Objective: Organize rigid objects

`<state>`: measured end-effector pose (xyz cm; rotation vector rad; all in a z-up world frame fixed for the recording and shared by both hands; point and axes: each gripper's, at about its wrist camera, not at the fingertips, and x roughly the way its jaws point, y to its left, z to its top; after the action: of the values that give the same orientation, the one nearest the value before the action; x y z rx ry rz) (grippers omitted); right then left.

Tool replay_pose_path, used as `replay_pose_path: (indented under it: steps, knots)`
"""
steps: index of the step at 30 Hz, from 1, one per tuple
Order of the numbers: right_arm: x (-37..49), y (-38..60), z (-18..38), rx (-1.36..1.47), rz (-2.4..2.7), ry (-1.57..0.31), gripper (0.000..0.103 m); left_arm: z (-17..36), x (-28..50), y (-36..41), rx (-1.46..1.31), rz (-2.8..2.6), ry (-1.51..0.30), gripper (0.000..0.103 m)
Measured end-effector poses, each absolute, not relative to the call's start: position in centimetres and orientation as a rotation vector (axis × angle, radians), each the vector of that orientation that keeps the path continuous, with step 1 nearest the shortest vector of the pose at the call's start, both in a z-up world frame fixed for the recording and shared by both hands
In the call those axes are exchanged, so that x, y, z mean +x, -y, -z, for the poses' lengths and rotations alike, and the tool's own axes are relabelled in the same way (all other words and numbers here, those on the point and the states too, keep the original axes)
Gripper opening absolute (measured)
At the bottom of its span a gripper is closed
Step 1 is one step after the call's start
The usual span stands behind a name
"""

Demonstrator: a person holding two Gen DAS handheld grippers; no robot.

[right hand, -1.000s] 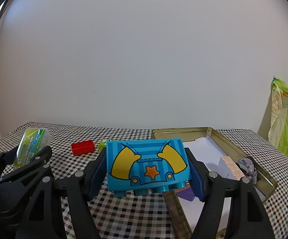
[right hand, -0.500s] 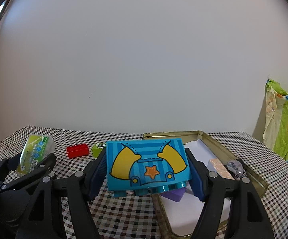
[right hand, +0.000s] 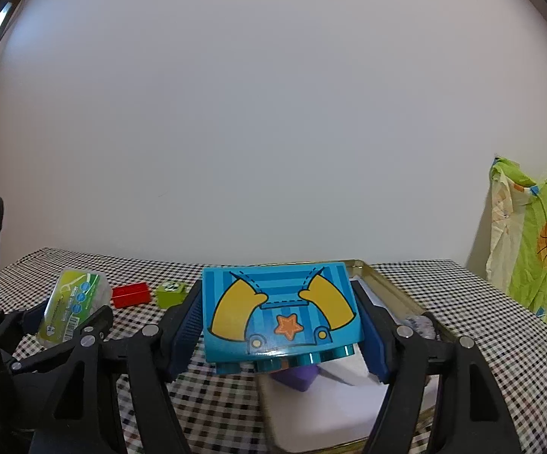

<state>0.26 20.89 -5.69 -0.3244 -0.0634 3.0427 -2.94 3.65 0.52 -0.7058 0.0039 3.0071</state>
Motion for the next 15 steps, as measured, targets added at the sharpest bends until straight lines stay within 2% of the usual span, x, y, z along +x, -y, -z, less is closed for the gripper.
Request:
replay_pose_path:
  steps: [15]
  knots:
    - [2.6, -22.2, 4.8, -0.277, -2.964, 0.054, 0.074, -1.8, -2.3, -7.1, -0.647, -2.943, -0.027, 0.053]
